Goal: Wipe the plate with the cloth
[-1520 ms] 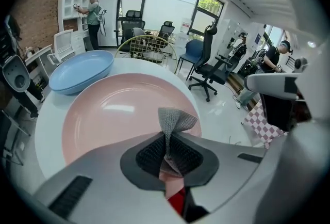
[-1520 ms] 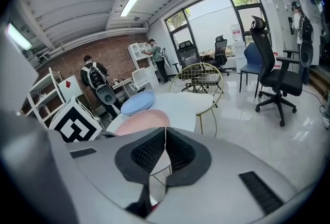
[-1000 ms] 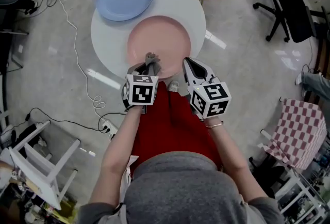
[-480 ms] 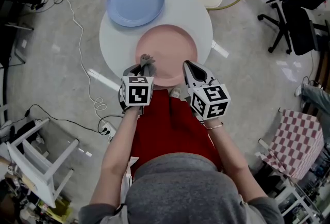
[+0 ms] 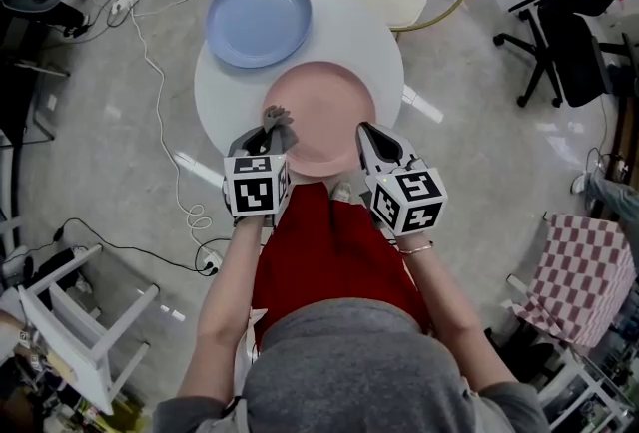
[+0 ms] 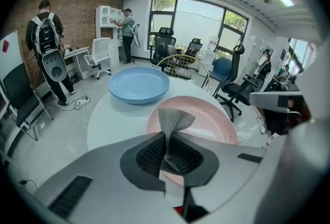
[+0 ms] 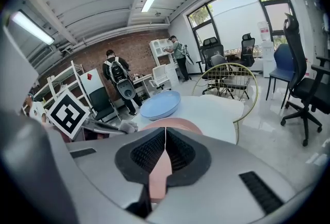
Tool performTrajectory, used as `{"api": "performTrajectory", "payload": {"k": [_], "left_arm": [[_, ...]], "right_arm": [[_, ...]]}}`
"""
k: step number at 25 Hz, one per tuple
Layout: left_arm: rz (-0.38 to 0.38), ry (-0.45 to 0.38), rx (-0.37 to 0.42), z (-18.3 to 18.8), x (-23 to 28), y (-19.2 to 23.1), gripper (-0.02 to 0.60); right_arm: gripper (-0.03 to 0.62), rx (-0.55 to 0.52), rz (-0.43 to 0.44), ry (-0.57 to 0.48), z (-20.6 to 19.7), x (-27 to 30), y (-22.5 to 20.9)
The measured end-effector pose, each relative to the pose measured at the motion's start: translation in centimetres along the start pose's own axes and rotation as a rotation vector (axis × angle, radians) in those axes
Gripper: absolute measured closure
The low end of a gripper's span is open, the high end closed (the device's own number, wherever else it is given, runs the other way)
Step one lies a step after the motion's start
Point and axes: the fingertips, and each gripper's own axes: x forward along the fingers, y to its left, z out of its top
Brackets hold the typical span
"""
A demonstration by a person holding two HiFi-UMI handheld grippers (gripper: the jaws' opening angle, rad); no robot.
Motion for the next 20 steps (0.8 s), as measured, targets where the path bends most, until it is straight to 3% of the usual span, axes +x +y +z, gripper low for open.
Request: {"api": "performTrajectory", "payload": {"k": [20], "left_arm": [[0.013, -0.272, 0.023, 5.8, -8.3, -3.9, 0.548]], "right_arm": [[0.565, -0.044, 0.002, -0.225, 5.5, -7.3, 0.1]]}}
